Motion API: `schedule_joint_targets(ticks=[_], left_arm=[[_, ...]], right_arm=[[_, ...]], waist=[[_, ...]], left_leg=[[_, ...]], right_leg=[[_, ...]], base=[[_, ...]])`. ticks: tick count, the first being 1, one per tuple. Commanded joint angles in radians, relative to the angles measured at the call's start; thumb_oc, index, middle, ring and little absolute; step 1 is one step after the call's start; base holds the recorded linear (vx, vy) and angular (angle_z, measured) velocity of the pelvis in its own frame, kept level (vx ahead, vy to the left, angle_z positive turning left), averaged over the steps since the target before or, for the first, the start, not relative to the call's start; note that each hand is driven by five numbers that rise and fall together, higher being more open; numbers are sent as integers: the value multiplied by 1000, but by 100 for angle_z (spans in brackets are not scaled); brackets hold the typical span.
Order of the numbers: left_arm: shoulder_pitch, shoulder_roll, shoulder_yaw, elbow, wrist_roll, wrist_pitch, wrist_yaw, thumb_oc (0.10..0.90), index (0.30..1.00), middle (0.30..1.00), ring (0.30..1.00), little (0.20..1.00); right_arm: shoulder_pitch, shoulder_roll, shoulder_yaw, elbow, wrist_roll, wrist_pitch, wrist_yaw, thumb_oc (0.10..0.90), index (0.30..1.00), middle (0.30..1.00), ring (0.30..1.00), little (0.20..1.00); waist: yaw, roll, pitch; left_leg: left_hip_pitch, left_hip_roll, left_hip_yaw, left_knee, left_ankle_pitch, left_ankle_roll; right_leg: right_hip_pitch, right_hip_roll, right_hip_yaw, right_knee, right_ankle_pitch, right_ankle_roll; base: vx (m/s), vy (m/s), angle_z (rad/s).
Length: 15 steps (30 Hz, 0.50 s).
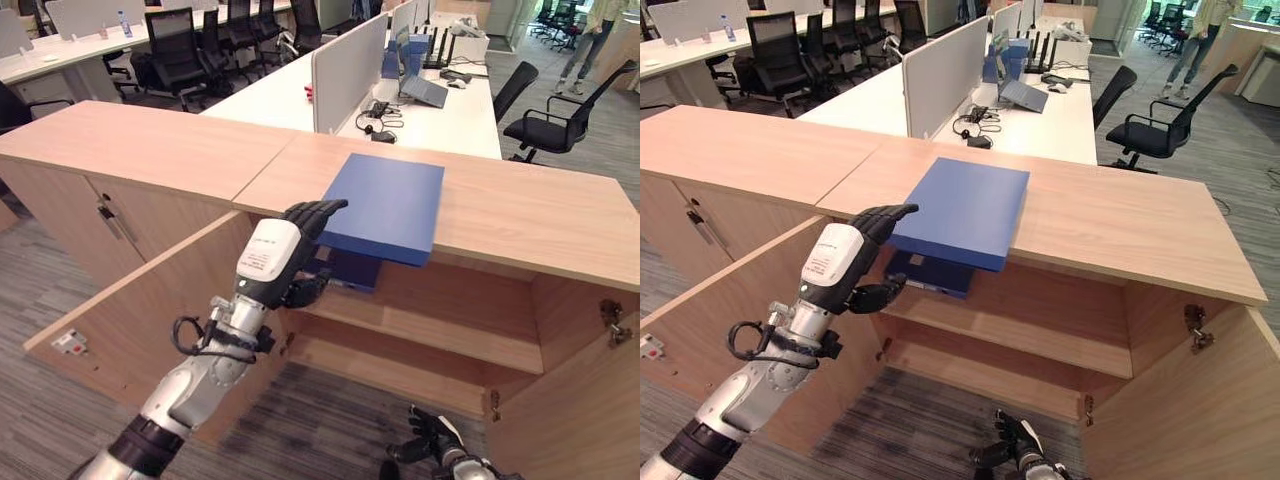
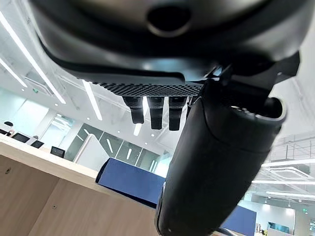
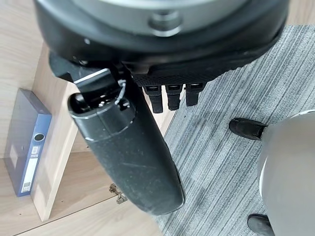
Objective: Put the empty folder in the office cabinet
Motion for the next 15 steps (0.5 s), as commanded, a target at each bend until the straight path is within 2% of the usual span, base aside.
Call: schedule_joint_targets(ticks=[1, 5, 15], left_arm=[[-216, 22, -10, 26, 58, 5, 62, 800, 900, 900, 900, 900], [-302, 18, -45, 107, 158, 57, 90, 800, 900, 900, 900, 900], [-363, -11, -90, 180, 176, 74, 73, 800, 900, 900, 900, 900]], right_arm=[[-88, -31, 10, -16, -14, -60, 1, 800, 900, 900, 900, 900], [-74, -43, 4, -28, -16, -58, 3, 800, 900, 900, 900, 900], [-71, -46, 6, -18, -23, -52, 9, 800, 900, 900, 900, 900]], waist=[[-10, 25, -25], [-23, 29, -30], [-38, 34, -34]], left_leg=[[-33, 13, -96, -8, -84, -12], [-29, 13, -88, -8, -86, -12], [-24, 10, -76, -8, -89, -9]], right_leg=[[99, 9, -45, 8, -135, 82], [100, 11, -40, 8, -136, 83], [101, 9, -32, 8, -135, 86]], base=[[0, 0, 0], [-3, 0, -8], [0, 5, -3]])
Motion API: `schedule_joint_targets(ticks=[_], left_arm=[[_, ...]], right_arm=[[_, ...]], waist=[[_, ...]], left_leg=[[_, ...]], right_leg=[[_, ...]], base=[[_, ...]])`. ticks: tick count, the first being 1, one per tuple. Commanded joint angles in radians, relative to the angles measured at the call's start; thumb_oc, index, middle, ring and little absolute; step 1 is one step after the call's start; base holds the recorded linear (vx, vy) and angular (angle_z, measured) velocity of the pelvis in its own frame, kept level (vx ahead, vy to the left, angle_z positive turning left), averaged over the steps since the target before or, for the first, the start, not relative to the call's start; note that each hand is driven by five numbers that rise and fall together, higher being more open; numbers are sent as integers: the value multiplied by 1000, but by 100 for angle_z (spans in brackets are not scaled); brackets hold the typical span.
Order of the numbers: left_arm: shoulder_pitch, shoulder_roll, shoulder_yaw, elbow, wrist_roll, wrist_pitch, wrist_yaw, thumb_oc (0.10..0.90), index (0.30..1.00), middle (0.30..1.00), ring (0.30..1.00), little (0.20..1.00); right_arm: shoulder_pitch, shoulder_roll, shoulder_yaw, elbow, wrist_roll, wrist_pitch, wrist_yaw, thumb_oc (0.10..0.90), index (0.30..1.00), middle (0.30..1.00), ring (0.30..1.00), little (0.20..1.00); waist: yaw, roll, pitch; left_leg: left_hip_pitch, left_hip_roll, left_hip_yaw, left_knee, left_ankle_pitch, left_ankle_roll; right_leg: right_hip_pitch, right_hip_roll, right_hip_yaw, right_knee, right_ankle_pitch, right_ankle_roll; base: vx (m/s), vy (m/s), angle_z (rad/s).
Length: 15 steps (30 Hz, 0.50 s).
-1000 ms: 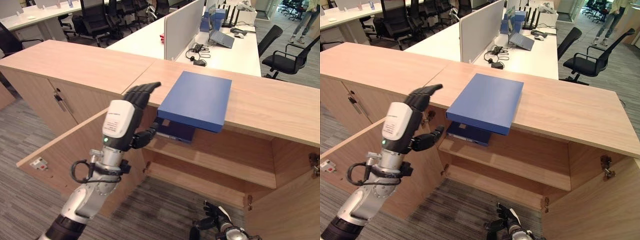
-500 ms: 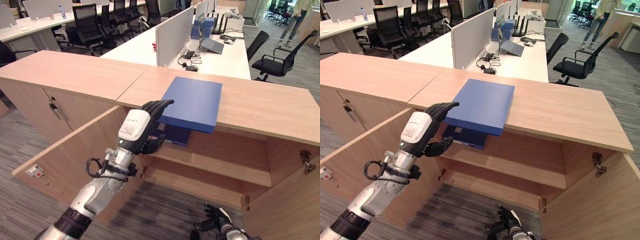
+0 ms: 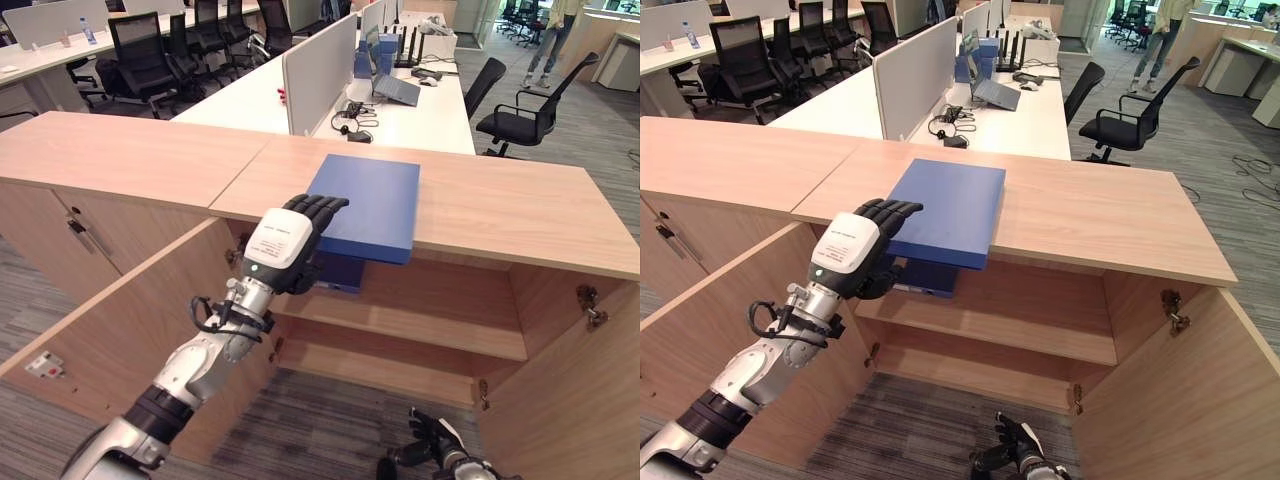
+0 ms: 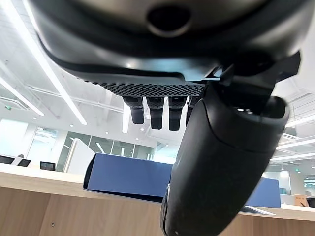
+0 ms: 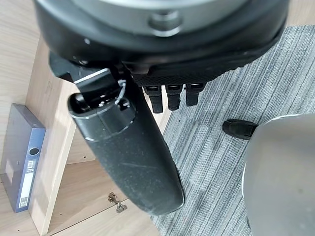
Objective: Put the empty folder in the office cabinet
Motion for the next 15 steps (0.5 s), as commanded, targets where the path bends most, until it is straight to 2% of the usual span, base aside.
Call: schedule_joint_targets(ticks=[1, 10, 15], left_arm=[[-222, -9, -13, 48, 22, -2, 67, 800, 900, 900, 900, 900], [-258, -9, -43, 131, 48, 27, 61, 800, 900, 900, 900, 900], [-276, -12, -52, 218, 80, 68, 66, 800, 900, 900, 900, 900]], right_arm=[[-79, -41, 6, -17, -22, -55, -2, 800, 900, 900, 900, 900], [-80, -43, 11, -13, -25, -54, 2, 800, 900, 900, 900, 900], [-80, -43, 13, -9, -24, -53, 2, 800, 900, 900, 900, 900]], waist=[[-1, 31, -30], [-5, 31, -32], [-9, 30, -32]], left_leg=[[-36, 10, -103, -8, -86, -10], [-34, 11, -102, -8, -87, -10], [-32, 11, -98, -8, -86, -11]], right_leg=[[103, 4, -57, 8, -134, 89], [104, 4, -58, 8, -136, 89], [105, 4, -55, 8, -136, 90]], base=[[0, 0, 0], [0, 0, 0], [0, 0, 0]])
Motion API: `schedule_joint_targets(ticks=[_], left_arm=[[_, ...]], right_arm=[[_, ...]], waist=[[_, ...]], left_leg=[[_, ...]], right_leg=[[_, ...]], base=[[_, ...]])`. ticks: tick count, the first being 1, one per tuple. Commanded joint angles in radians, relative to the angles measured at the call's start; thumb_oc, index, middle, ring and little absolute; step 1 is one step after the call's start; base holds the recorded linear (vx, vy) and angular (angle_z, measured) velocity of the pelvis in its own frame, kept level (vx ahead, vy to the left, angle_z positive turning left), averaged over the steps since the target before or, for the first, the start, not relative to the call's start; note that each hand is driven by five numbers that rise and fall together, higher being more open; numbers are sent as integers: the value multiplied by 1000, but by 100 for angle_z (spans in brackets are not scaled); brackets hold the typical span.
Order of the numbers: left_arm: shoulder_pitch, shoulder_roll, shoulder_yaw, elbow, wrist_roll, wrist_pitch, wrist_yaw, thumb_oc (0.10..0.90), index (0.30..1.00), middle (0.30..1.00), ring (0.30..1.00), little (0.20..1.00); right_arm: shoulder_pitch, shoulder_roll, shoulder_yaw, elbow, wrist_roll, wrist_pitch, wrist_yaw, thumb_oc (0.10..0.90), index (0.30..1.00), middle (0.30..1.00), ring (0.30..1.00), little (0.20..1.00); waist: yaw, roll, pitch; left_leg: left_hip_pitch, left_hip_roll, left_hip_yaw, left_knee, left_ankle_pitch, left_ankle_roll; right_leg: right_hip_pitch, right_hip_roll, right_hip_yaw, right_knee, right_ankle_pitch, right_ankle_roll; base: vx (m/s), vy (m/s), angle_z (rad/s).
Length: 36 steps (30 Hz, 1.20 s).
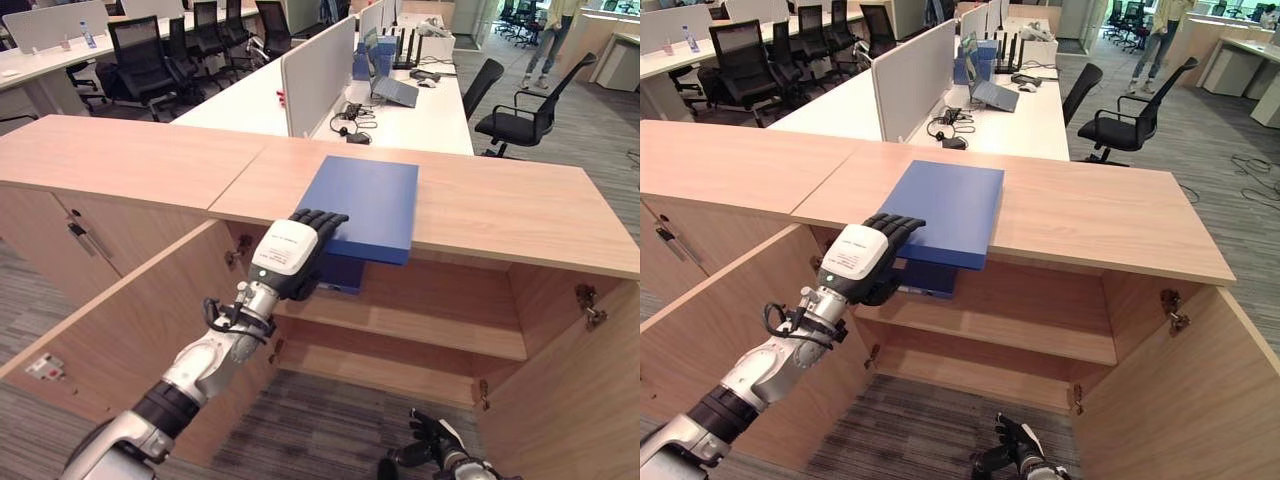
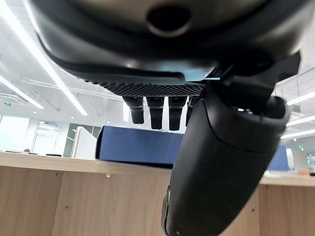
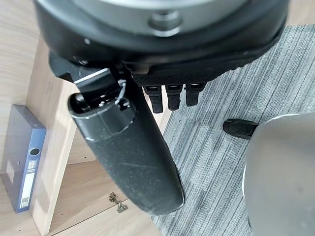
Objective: Put the empty folder in the office cabinet
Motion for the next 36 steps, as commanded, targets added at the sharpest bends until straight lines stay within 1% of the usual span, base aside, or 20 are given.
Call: schedule_joint_targets(ticks=[1, 3, 5, 8, 9, 10, 11, 12, 14, 19, 26, 28, 30, 31, 33, 34, 35, 36], left_arm=[[-234, -14, 21, 102, 56, 51, 73, 800, 900, 900, 900, 900], [-241, -15, 16, 115, 61, 56, 73, 800, 900, 900, 900, 900], [-294, -15, -16, 191, 93, 85, 86, 800, 900, 900, 900, 900], [-339, -25, -41, 257, 109, 113, 100, 800, 900, 900, 900, 900], [-351, -28, -44, 271, 113, 120, 106, 584, 575, 575, 575, 575], [-357, -31, -44, 288, 118, 132, 113, 400, 300, 300, 300, 300], [-359, -33, -45, 291, 118, 132, 115, 400, 300, 300, 300, 300], [-351, -47, -31, 304, 115, 152, 126, 400, 300, 300, 300, 300], [-338, -58, -16, 302, 111, 157, 133, 400, 300, 300, 300, 300], [-301, -67, -11, 288, 119, 145, 135, 400, 300, 300, 300, 300], [-278, -88, -14, 324, 106, 149, 141, 400, 300, 300, 300, 300], [-271, -99, -8, 331, 89, 153, 149, 400, 300, 300, 300, 300], [-256, -110, 11, 301, 54, 141, 151, 400, 300, 300, 300, 300], [-238, -115, 27, 255, 24, 123, 142, 400, 300, 300, 300, 300], [-188, -116, 57, 116, -46, 58, 111, 400, 300, 300, 300, 300], [-144, -113, 72, 13, -100, 10, 75, 400, 300, 300, 300, 300], [-134, -108, 79, -1, -102, 12, 65, 400, 300, 300, 300, 300], [-72, -82, 93, -145, -146, -51, 17, 400, 300, 300, 300, 300]], right_arm=[[-81, -44, 15, -7, -24, -56, 0, 800, 900, 900, 900, 900], [-82, -44, 16, -7, -24, -56, 0, 800, 900, 900, 900, 900], [-85, -47, 25, -4, -26, -59, -2, 800, 900, 900, 900, 900], [-90, -49, 35, 3, -26, -62, -3, 800, 900, 900, 900, 900], [-90, -50, 36, 6, -24, -63, -4, 800, 900, 900, 900, 900], [-92, -50, 37, 10, -24, -64, -7, 800, 900, 900, 900, 900], [-92, -49, 37, 11, -24, -65, -7, 800, 900, 900, 900, 900], [-93, -46, 37, 17, -24, -65, -13, 800, 900, 900, 900, 900], [-93, -45, 36, 22, -25, -64, -18, 800, 900, 900, 900, 900], [-97, -40, 32, 36, -28, -59, -26, 800, 900, 900, 900, 900], [-98, -33, 34, 46, -30, -62, -31, 800, 900, 900, 900, 900], [-98, -31, 35, 52, -30, -63, -37, 800, 900, 900, 900, 900], [-97, -29, 30, 54, -33, -60, -38, 800, 900, 900, 900, 900], [-95, -29, 27, 55, -35, -59, -40, 800, 900, 900, 900, 900], [-97, -26, 15, 58, -40, -53, -41, 800, 900, 900, 900, 900], [-100, -26, 3, 58, -41, -50, -42, 800, 900, 900, 900, 900], [-99, -27, 4, 58, -41, -49, -42, 800, 900, 900, 900, 900], [-102, -21, -9, 68, -39, -47, -41, 800, 900, 900, 900, 900]], waist=[[-9, 27, -26], [-10, 28, -26], [-15, 27, -27], [-21, 27, -28], [-23, 27, -28], [-25, 26, -28], [-24, 26, -27], [-25, 24, -27], [-24, 23, -26], [-23, 22, -27], [-23, 19, -27], [-23, 18, -27], [-20, 17, -25], [-19, 16, -25], [-11, 15, -20], [-6, 15, -17], [-7, 16, -18], [2, 17, -14]], left_leg=[[-34, 11, -100, -8, -86, -11], [-33, 11, -99, -8, -86, -11], [-31, 12, -95, -8, -86, -11], [-30, 12, -92, -8, -86, -11], [-30, 12, -92, -8, -87, -11], [-29, 12, -90, -8, -87, -11], [-29, 12, -90, -8, -87, -11], [-28, 12, -89, -8, -88, -11], [-27, 13, -87, -8, -88, -11], [-24, 12, -85, -8, -91, -10], [-20, 11, -82, -8, -92, -9], [-20, 11, -82, -8, -91, -9], [-22, 11, -84, -8, -91, -9], [-23, 11, -86, -8, -90, -9], [-26, 11, -92, -8, -88, -8], [-28, 11, -96, -8, -87, -7], [-28, 11, -95, -8, -87, -7], [-30, 11, -99, -8, -88, -6]], right_leg=[[103, 4, -56, 8, -137, 90], [103, 3, -57, 8, -137, 90], [104, 4, -54, 8, -136, 91], [103, 5, -53, 8, -135, 91], [102, 5, -53, 8, -134, 92], [102, 5, -53, 8, -134, 92], [102, 6, -53, 8, -134, 92], [102, 6, -51, 8, -135, 91], [102, 6, -52, 8, -134, 92], [104, 6, -49, 8, -136, 92], [106, 6, -47, 8, -136, 90], [107, 6, -48, 8, -136, 89], [107, 6, -48, 8, -136, 89], [106, 6, -50, 8, -136, 88], [106, 6, -53, 8, -136, 87], [105, 5, -54, 8, -136, 86], [105, 5, -54, 8, -136, 86], [105, 5, -56, 8, -135, 86]], base=[[0, 0, 0], [0, 0, 0], [0, 0, 0], [0, 0, 0], [0, 0, 0], [0, 0, 0], [0, 0, 0], [0, 0, 0], [0, 0, 0], [5, 3, -2], [1, 0, -1], [0, 0, 0], [0, 0, 0], [0, 0, 0], [0, 0, 0], [0, 0, 0], [0, 0, 0], [3, 4, 4]])
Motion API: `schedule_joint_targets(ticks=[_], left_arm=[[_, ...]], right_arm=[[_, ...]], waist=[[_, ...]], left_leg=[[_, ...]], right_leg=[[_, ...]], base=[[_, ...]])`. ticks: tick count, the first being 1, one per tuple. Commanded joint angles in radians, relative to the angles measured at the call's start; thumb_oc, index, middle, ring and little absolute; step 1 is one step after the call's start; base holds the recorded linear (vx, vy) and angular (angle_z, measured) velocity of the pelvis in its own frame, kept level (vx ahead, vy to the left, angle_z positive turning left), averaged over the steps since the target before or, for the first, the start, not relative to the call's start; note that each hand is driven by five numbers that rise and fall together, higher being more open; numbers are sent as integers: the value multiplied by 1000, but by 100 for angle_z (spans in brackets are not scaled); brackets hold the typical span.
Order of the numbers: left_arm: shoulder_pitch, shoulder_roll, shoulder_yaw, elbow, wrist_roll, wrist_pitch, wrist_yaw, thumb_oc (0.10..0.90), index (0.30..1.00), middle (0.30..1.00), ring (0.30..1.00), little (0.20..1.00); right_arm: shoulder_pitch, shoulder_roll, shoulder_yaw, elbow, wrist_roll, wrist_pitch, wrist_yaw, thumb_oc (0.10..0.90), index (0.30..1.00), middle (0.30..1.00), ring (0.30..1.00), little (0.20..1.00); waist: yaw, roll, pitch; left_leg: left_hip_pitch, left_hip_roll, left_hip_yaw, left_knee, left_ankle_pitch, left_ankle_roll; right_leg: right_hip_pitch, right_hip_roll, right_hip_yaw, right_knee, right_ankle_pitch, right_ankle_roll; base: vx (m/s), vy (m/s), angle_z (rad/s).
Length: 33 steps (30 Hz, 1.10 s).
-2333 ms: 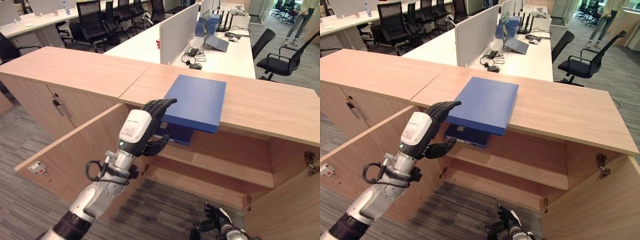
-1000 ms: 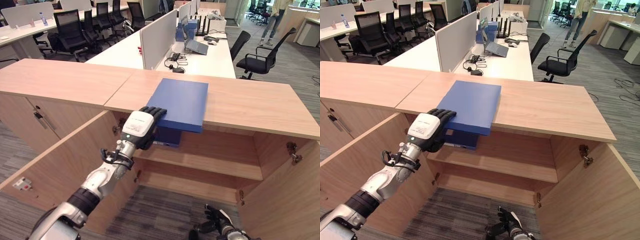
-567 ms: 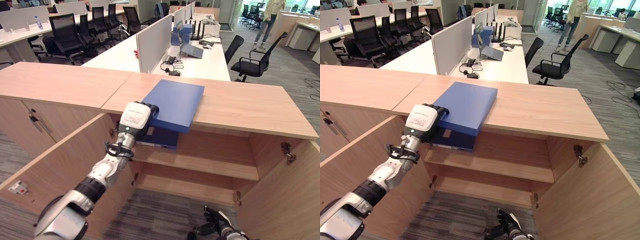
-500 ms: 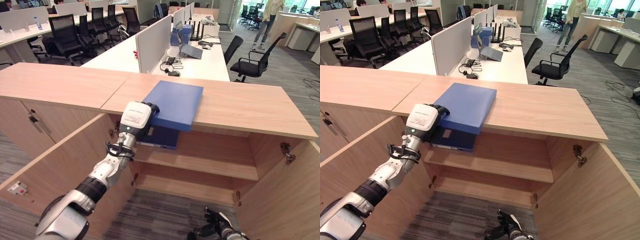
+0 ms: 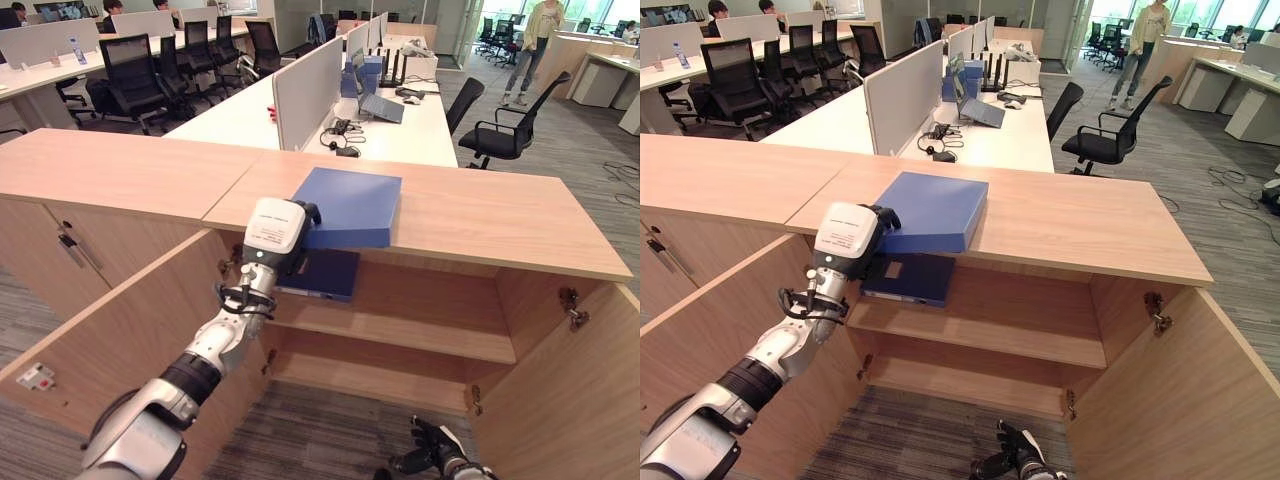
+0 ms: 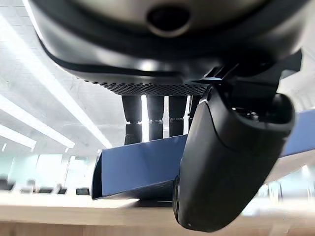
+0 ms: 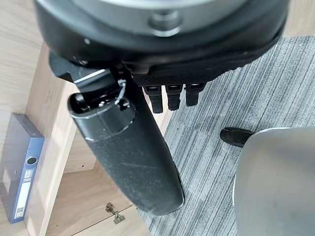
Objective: Put the empty folder in the office cabinet
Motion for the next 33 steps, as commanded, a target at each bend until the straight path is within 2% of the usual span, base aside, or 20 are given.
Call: schedule_joint_targets(ticks=[1, 2, 3, 4, 5, 6, 7, 8, 9, 10, 12, 15, 19, 20, 21, 25, 26, 33], left_arm=[[-52, 9, 32, -110, -108, -166, -79, 400, 300, 300, 300, 300], [6, 63, 23, -270, -167, -250, -168, 400, 300, 300, 300, 300], [45, 91, 12, -341, -237, -289, -238, 400, 300, 300, 300, 300], [49, 94, 16, -348, -241, -288, -245, 400, 300, 300, 300, 300], [128, 127, 5, -417, -411, -318, -347, 400, 300, 300, 300, 300], [134, 131, 11, -424, -420, -316, -355, 400, 300, 300, 300, 300], [234, 142, 28, -450, -665, -312, -424, 400, 300, 300, 300, 300], [239, 145, 35, -456, -673, -309, -430, 400, 300, 300, 300, 300], [283, 153, 52, -476, -771, -306, -463, 400, 300, 300, 300, 300], [378, 152, 69, -480, -964, -282, -533, 400, 300, 300, 300, 300], [436, 172, 95, -483, -1057, -259, -559, 400, 300, 300, 300, 300], [480, 155, 105, -454, -1172, -229, -590, 400, 300, 300, 300, 300], [520, 161, 130, -429, -1152, -220, -594, 400, 300, 300, 300, 300], [547, 170, 140, -355, -1041, -212, -582, 400, 300, 300, 300, 300], [554, 176, 137, -327, -1000, -211, -583, 400, 300, 300, 300, 300], [594, 193, 149, -277, -916, -203, -590, 400, 300, 300, 300, 300], [613, 205, 163, -255, -829, -205, -580, 400, 300, 300, 300, 300], [650, 179, 236, -184, -652, -204, -521, 400, 300, 300, 300, 300]], right_arm=[[-104, -21, -32, 29, -12, -51, -17, 800, 900, 900, 900, 900], [-108, -19, -48, 39, -8, -48, -9, 800, 900, 900, 900, 900], [-106, -20, -54, 43, -9, -47, 0, 800, 900, 900, 900, 900], [-105, -19, -53, 43, -9, -47, 0, 800, 900, 900, 900, 900], [-103, -21, -58, 51, -14, -43, 18, 800, 900, 900, 900, 900], [-101, -21, -57, 51, -14, -43, 19, 800, 900, 900, 900, 900], [-104, -25, -61, 56, -16, -38, 39, 800, 900, 900, 900, 900], [-103, -25, -59, 55, -16, -38, 40, 800, 900, 900, 900, 900], [-107, -25, -58, 59, -15, -34, 46, 800, 900, 900, 900, 900], [-119, -27, -61, 72, -10, -29, 61, 800, 900, 900, 900, 900], [-125, -25, -64, 94, -10, -29, 71, 800, 900, 900, 900, 900], [-119, -24, -61, 95, -19, -26, 78, 800, 900, 900, 900, 900], [-112, -24, -64, 100, -28, -25, 77, 800, 900, 900, 900, 900], [-114, -24, -67, 106, -40, -22, 74, 800, 900, 900, 900, 900], [-116, -25, -65, 108, -48, -20, 73, 800, 900, 900, 900, 900], [-117, -31, -69, 99, -62, -15, 70, 800, 900, 900, 900, 900], [-116, -33, -79, 94, -64, -15, 61, 800, 900, 900, 900, 900], [-109, -63, -118, 33, -99, -12, 22, 800, 900, 900, 900, 900]], waist=[[20, 30, 23], [28, 32, 27], [32, 33, 28], [31, 34, 25], [37, 37, 29], [37, 37, 28], [44, 38, 32], [42, 38, 30], [45, 38, 32], [52, 40, 38], [59, 38, 46], [61, 37, 50], [63, 38, 51], [68, 38, 52], [70, 38, 52], [75, 39, 54], [79, 39, 56], [84, 41, 60]], left_leg=[[-31, 8, -108, -7, -84, -6], [-38, 5, -111, -7, -74, -5], [-38, 4, -111, -7, -74, -4], [-34, 6, -112, -7, -84, -4], [-31, 6, -110, -7, -85, -4], [-30, 6, -110, -7, -85, -4], [-31, 6, -109, -7, -81, -2], [-31, 6, -109, -7, -82, -2], [-31, 6, -109, -7, -81, -2], [-33, 5, -112, -7, -78, 0], [-39, 4, -116, -7, -74, 2], [-43, 2, -119, -7, -71, 4], [-46, 1, -121, -7, -71, 5], [-48, 1, -123, -7, -71, 5], [-48, 1, -123, -7, -71, 5], [-48, 2, -125, -7, -72, 6], [-48, 1, -128, -7, -73, 6], [-53, 0, -134, -7, -75, 7]], right_leg=[[107, 3, -60, 7, -136, 83], [101, 0, -62, 7, -125, 82], [101, -1, -63, 7, -124, 83], [105, 1, -63, 7, -132, 85], [109, 0, -66, 7, -133, 85], [110, 0, -66, 7, -133, 86], [109, -1, -66, 7, -130, 85], [109, -1, -66, 7, -131, 85], [109, -1, -66, 7, -130, 84], [106, 0, -65, 7, -127, 84], [100, 2, -62, 7, -124, 85], [98, 2, -62, 7, -123, 85], [96, 2, -61, 7, -123, 84], [96, 3, -63, 7, -125, 83], [97, 3, -64, 7, -126, 83], [97, 4, -66, 7, -127, 82], [97, 5, -67, 7, -129, 81], [94, 3, -73, 7, -131, 80]], base=[[-31, 12, 1], [-33, 16, 3], [0, 0, 0], [36, 15, 4], [38, 7, 3], [-1, 7, 4], [-2, 3, 4], [0, 0, 0], [0, 0, 0], [-16, -4, -5], [-26, -3, -16], [-7, -1, -4], [-5, 0, 2], [0, 0, 0], [0, 0, 0], [0, 0, 0], [0, 0, 0], [0, 0, 0]])
